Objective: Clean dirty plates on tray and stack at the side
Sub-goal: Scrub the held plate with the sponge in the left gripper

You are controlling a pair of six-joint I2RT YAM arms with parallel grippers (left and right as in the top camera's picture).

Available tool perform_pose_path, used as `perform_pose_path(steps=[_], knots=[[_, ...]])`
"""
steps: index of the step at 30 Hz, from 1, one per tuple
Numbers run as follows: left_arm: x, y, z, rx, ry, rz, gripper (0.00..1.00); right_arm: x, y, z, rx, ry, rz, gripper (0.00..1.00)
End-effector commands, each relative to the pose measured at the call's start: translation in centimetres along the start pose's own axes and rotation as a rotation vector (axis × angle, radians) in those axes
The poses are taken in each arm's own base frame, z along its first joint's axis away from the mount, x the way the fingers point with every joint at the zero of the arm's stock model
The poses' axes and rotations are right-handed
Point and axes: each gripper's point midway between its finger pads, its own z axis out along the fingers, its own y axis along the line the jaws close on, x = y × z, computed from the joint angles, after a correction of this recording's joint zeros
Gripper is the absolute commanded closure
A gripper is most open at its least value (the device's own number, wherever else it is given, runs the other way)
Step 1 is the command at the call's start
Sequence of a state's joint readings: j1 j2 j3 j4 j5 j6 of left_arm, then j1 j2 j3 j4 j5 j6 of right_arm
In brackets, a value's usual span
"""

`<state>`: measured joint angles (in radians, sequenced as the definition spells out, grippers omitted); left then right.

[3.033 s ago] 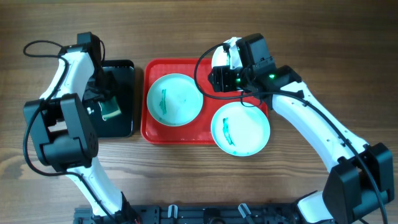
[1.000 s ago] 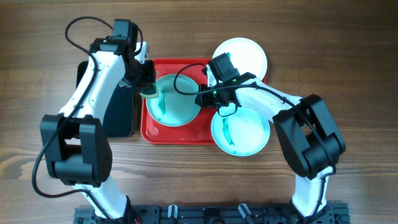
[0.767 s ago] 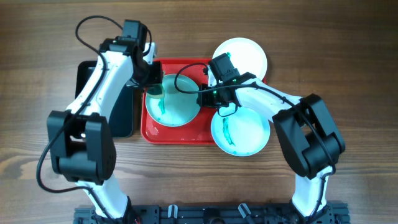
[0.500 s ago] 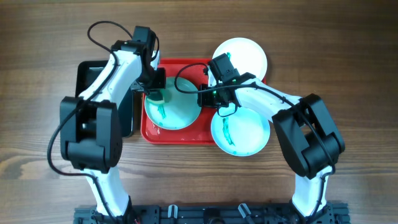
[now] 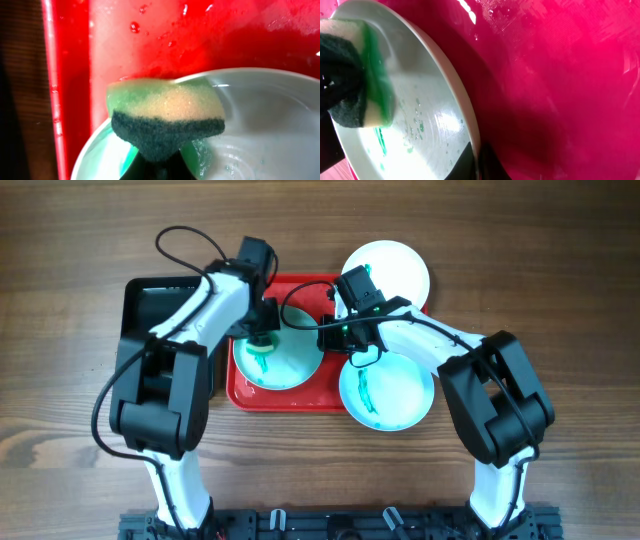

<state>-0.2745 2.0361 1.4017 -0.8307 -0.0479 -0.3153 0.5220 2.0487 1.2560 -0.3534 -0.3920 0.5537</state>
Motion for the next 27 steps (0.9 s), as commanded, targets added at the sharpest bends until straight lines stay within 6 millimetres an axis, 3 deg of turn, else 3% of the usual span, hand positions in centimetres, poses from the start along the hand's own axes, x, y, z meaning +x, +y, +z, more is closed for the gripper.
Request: perform_pose_path(steps=[1,6,9,11,16,20,22,24,27], knots=[[3.4,-0.7,2.7,-0.005,0.071,-0.057,0.96,-0.3,-0.6,0.6,0.027,-0.008,0.031,0.96],[1.9,-2.2,2.8,0.074,0.018,-0.067,0.96,-0.7,-1.6,0.4,0.053,-0.020,0.106,0.96],[3.2,-7.5,1.4,0.398,0.055,0.270,0.96,-1.0,-1.8,0.3,0.055,-0.027,0.127,0.96],[4.2,-8.1,1.0,0.456,0.080,0.363,0.96,-1.1,-1.9,0.2,0.058,-0.031,0.131,0.96],[5.6,-4.5,1.7,0.317,0.162,0.355,0.96,-1.3,-2.2,0.1,0.059,-0.034,0.137,0.96],[5.0,1.9,2.5,0.052,0.193,0.100,0.96,-1.3,-2.2,0.1,0.059,-0.035,0.137,0.96],[4.6,3.9,2.6,-0.031,0.179,0.000,0.96,-1.3,-2.2,0.1,0.059,-0.035,0.138,0.96],[4.0,4.6,2.6,-0.062,0.154,-0.037,0.96,-1.3,-2.2,0.1,0.059,-0.035,0.138,0.96],[2.4,3.7,2.9,-0.043,0.083,-0.015,0.96,-1.3,-2.2,0.1,0.059,-0.035,0.138,0.96]])
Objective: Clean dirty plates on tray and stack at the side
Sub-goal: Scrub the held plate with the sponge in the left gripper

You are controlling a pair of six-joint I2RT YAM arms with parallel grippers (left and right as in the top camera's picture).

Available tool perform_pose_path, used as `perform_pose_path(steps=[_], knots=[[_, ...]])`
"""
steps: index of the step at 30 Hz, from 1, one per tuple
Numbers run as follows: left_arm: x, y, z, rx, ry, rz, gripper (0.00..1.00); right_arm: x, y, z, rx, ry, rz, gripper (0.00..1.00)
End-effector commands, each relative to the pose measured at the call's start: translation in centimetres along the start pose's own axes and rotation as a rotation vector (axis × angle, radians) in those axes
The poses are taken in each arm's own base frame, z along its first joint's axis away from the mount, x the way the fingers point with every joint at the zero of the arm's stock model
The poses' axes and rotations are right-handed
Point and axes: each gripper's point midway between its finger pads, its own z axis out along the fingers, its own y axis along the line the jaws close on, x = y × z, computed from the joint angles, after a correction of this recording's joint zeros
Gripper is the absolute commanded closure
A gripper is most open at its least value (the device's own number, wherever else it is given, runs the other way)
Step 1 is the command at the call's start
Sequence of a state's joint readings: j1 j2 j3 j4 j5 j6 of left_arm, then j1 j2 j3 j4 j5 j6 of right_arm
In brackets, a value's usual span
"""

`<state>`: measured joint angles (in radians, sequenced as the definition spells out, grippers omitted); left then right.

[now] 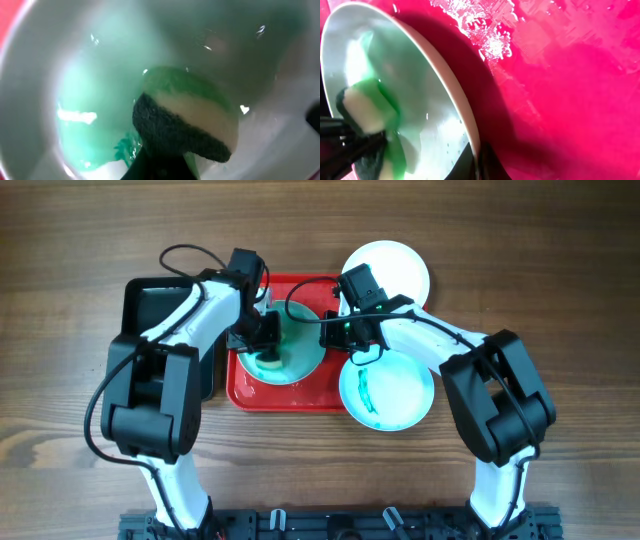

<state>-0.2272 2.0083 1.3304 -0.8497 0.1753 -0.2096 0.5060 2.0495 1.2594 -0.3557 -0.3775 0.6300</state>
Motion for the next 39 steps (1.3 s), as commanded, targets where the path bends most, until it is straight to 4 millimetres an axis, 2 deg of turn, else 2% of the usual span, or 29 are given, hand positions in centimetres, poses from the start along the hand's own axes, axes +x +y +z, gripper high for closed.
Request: perform_pose_path(steps=[1,6,9,14,18,19,22,25,28,30,34,37,39], knots=[[-1.5,4.7,1.7,-0.226,-0.076,-0.070,0.96,-0.8,-1.5,0.4,0.044,-0.020,0.049,0.96],[-5.2,2.7,1.4,-0.216,-0.249,-0.022,0.96,-0.7,-1.5,0.4,0.047,-0.017,0.048,0.96],[-6.5,1.8,1.0,-0.212,-0.303,0.017,0.96,-0.7,-1.6,0.4,0.050,-0.019,0.049,0.96],[-6.2,5.2,-1.2,-0.402,-0.334,-0.204,0.96,-0.8,-1.6,0.4,0.053,-0.022,0.049,0.96],[-4.4,5.0,-1.0,-0.406,-0.259,-0.213,0.96,-0.8,-1.6,0.4,0.053,-0.022,0.049,0.96],[-4.0,4.3,-0.6,-0.376,-0.226,-0.176,0.96,-0.8,-1.6,0.4,0.053,-0.022,0.049,0.96],[-2.4,-0.2,0.8,-0.150,-0.098,0.090,0.96,-0.8,-1.6,0.4,0.053,-0.021,0.049,0.96],[-0.4,-4.4,1.0,0.099,-0.009,0.287,0.96,-0.7,-1.5,0.4,0.044,-0.015,0.045,0.96],[0.6,-7.0,0.5,0.262,0.016,0.360,0.96,-0.7,-1.5,0.4,0.043,-0.016,0.045,0.96],[-0.1,-7.5,0.4,0.280,-0.014,0.360,0.96,-0.7,-1.5,0.4,0.043,-0.015,0.043,0.96],[-3.7,-5.0,0.7,0.123,-0.136,0.163,0.96,-0.6,-1.4,0.4,0.038,-0.009,0.038,0.96],[-7.5,-1.6,-0.1,-0.034,-0.305,-0.120,0.96,-0.6,-1.4,0.4,0.037,-0.011,0.037,0.96],[-8.7,0.7,-0.8,-0.137,-0.393,-0.276,0.96,-0.7,-1.4,0.4,0.037,-0.012,0.037,0.96]])
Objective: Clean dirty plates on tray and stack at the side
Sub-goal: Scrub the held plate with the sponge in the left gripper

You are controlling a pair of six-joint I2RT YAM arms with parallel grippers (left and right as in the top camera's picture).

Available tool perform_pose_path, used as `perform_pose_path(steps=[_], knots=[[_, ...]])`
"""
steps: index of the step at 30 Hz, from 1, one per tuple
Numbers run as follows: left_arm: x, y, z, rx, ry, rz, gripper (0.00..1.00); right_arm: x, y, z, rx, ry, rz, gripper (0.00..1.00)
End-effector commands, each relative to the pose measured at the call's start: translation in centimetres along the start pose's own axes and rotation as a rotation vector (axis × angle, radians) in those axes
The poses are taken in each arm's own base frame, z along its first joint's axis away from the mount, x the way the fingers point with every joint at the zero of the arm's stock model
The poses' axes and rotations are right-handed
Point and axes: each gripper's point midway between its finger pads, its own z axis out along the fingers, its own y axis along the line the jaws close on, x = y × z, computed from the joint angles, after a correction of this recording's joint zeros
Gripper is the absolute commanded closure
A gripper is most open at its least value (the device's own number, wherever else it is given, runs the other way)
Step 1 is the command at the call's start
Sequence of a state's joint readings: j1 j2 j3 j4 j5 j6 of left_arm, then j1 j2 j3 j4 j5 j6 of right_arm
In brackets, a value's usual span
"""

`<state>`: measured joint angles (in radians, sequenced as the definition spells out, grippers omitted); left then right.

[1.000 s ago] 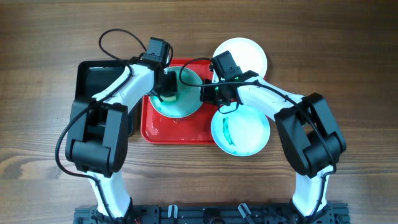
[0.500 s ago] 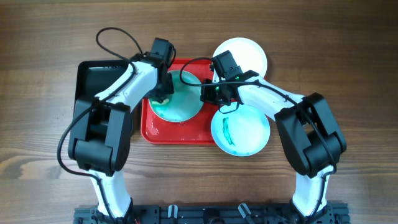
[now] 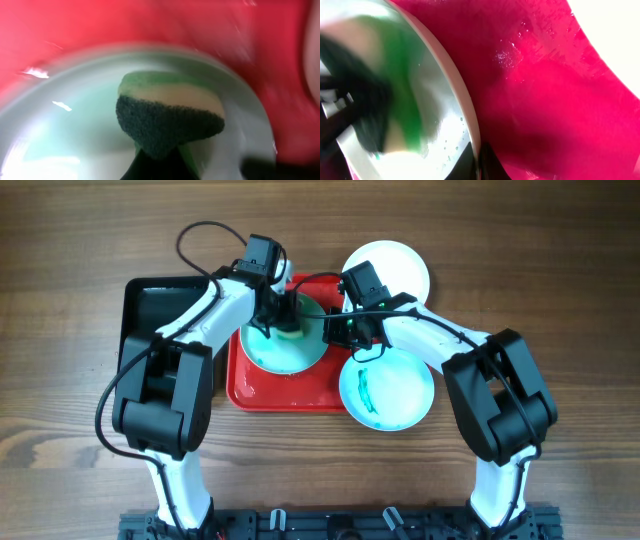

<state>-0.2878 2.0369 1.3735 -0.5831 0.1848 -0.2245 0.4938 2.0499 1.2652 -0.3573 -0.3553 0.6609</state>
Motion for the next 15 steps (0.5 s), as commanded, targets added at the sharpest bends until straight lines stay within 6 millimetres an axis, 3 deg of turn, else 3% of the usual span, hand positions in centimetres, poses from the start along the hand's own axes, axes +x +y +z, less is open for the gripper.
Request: perform_pose_path(steps=[1,5,9,12,15], knots=[[-2.2,6.7,-0.7,-0.337,-0.185,-0.380,0.96,0.1,-0.8,0.6,0.020,0.011,-0.007,0.96],[-0.5,8.9,-1.7,-0.492,-0.168,-0.410,0.96,0.1,-0.8,0.6,0.020,0.011,-0.013,0.96],[3.5,10.1,-2.5,-0.590,-0.010,-0.368,0.96,0.0,-0.7,0.6,0.016,0.010,-0.014,0.96],[5.9,7.7,-1.6,-0.431,0.183,-0.183,0.96,0.1,-0.6,0.6,0.012,0.013,-0.015,0.96],[7.7,3.1,-0.8,-0.125,0.317,0.019,0.96,0.0,-0.6,0.6,0.009,0.011,-0.016,0.96]])
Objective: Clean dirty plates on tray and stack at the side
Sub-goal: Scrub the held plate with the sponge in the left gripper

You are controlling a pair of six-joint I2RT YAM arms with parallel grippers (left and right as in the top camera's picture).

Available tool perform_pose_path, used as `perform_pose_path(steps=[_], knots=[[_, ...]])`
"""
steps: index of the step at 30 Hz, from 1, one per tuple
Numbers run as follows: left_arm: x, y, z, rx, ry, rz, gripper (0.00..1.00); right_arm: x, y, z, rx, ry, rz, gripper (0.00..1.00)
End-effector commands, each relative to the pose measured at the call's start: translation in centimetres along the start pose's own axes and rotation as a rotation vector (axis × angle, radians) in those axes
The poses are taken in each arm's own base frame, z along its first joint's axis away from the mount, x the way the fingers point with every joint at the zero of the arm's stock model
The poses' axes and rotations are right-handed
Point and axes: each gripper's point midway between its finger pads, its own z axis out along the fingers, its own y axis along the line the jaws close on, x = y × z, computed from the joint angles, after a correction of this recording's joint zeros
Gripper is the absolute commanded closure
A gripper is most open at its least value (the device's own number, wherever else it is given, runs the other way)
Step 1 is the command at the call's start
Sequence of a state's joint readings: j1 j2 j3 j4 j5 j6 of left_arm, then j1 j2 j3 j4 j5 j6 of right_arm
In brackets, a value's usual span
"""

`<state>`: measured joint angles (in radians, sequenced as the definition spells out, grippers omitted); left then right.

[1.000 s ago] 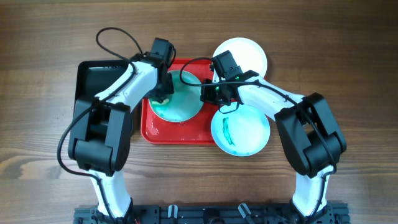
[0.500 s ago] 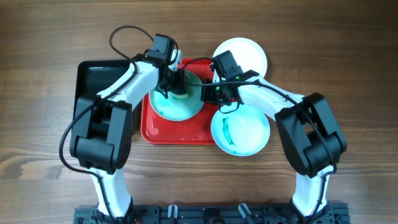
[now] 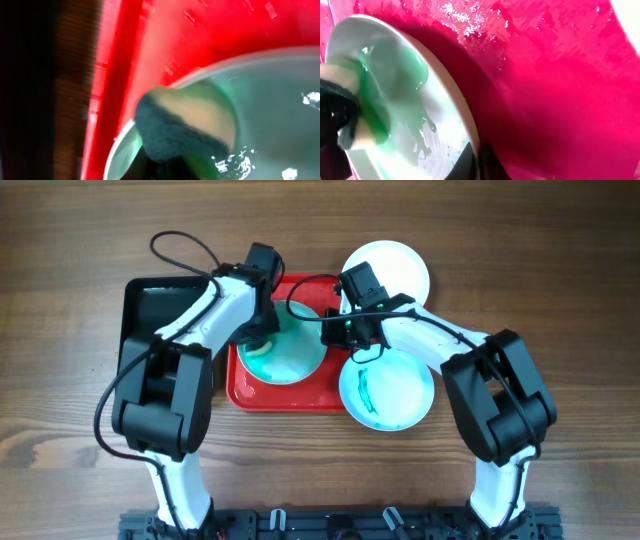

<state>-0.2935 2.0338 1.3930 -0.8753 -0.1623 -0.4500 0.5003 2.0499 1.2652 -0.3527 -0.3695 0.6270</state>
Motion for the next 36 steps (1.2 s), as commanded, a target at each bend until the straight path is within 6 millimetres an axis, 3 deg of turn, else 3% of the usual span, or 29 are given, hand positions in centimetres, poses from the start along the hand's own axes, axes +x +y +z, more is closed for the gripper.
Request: perform_pose_path(steps=[1,4,7,13,15,17,20,22,24,29,32,36], knots=[[5.4,-5.4,-0.6,0.411,0.217,0.400,0.96,-0.2,-1.1,0.5,0.024,0.003,0.025,0.96],[6.5,-7.6,-2.1,0.586,0.241,0.485,0.96,-0.2,-1.1,0.5,0.024,0.003,0.026,0.96],[5.7,-8.2,-2.0,0.602,0.198,0.491,0.96,-0.2,-1.1,0.5,0.024,0.003,0.026,0.96],[0.6,-10.1,-2.0,0.613,-0.016,0.426,0.96,-0.1,-1.1,0.5,0.027,0.006,0.027,0.96],[-2.5,-8.6,-0.9,0.463,-0.115,0.296,0.96,-0.1,-1.1,0.5,0.027,0.005,0.025,0.96],[-4.9,-5.7,0.0,0.274,-0.197,0.157,0.96,-0.1,-1.1,0.5,0.027,0.005,0.023,0.96],[-5.9,-2.1,0.2,0.076,-0.240,0.038,0.96,-0.1,-1.2,0.5,0.028,0.005,0.020,0.96],[-5.2,-0.1,0.1,-0.020,-0.214,-0.032,0.96,-0.2,-1.2,0.5,0.034,0.000,0.020,0.96],[-3.6,0.5,0.4,-0.044,-0.147,-0.019,0.96,-0.4,-1.2,0.5,0.035,-0.006,0.018,0.96],[1.5,-0.2,0.6,0.029,0.088,0.022,0.96,-0.5,-1.3,0.5,0.041,-0.015,0.017,0.96],[5.2,-5.1,-1.0,0.360,0.260,0.208,0.96,-0.6,-1.3,0.5,0.040,-0.016,0.016,0.96],[7.1,-9.2,-4.1,0.705,0.293,0.431,0.96,-0.5,-1.4,0.5,0.041,-0.013,0.017,0.96]])
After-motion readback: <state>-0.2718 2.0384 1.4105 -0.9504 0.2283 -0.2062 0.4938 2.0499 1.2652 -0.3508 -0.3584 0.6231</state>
